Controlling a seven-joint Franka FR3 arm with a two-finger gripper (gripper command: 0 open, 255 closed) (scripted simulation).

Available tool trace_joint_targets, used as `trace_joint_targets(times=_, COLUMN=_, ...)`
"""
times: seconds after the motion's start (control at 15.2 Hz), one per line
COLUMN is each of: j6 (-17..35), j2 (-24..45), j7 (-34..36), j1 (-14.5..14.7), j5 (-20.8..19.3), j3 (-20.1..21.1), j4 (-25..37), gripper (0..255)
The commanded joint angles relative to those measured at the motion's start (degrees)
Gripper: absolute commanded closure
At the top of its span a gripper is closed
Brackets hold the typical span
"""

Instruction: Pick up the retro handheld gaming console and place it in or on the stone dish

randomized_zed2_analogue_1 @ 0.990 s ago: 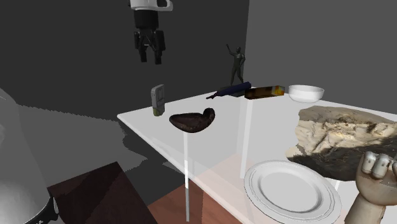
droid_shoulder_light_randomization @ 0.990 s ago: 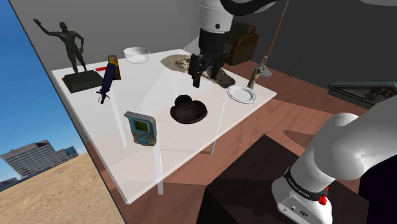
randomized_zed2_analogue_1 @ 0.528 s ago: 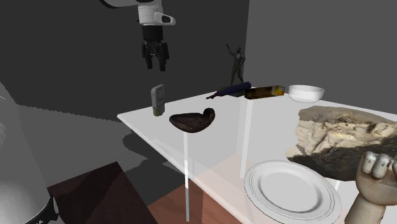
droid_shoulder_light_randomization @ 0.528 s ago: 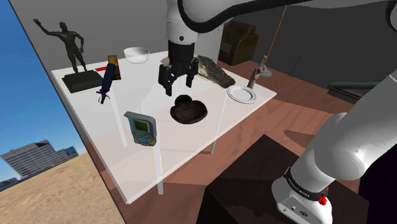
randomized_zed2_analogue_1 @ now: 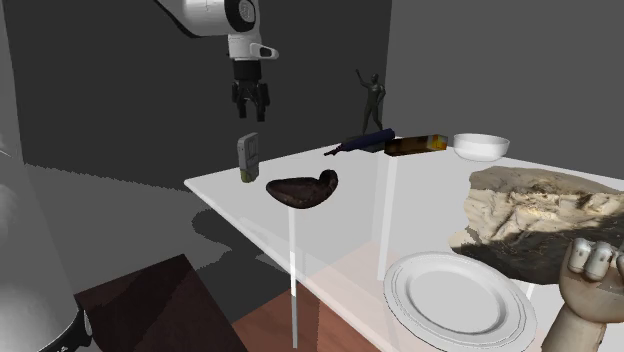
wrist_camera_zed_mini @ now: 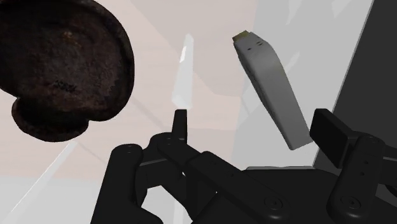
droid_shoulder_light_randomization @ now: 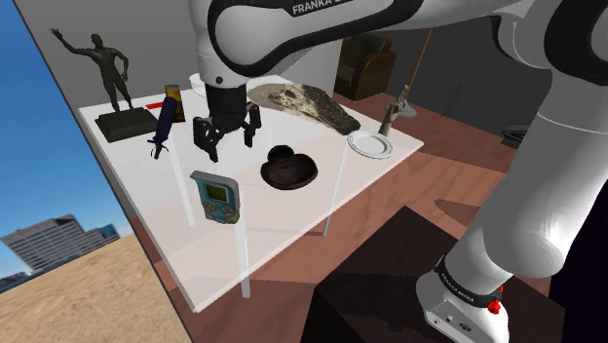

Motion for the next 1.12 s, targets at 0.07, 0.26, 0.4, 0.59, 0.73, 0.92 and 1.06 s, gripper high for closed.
trace_joint_targets(times=0.07, j6=-0.35, j2=7.82, j7=3.54, j1=2.44, j5=-3.75, j3=0.32, j4=7.13, gripper=0)
trace_joint_targets(times=0.26, j6=-1.81, j2=15.39, j7=6.18, j1=5.53, j5=-6.98, j3=-0.09, j4=15.26, gripper=0)
trace_joint_targets(times=0.4, j6=-3.01, j2=19.79, j7=7.3, j1=7.51, j5=-8.57, j3=-0.55, j4=20.46, gripper=0)
trace_joint_targets(times=0.59, j6=-0.95, j2=20.23, j7=7.49, j1=7.45, j5=-8.81, j3=-0.76, j4=18.8, gripper=0)
trace_joint_targets(times=0.73, j6=0.39, j2=20.59, j7=7.64, j1=7.41, j5=-9.01, j3=-0.87, j4=17.78, gripper=0)
trace_joint_targets(times=0.92, j6=2.09, j2=21.11, j7=7.85, j1=7.37, j5=-9.3, j3=-1.03, j4=16.55, gripper=0)
trace_joint_targets(times=1.06, j6=2.08, j2=21.12, j7=7.85, j1=7.38, j5=-9.3, j3=-1.04, j4=16.57, gripper=0)
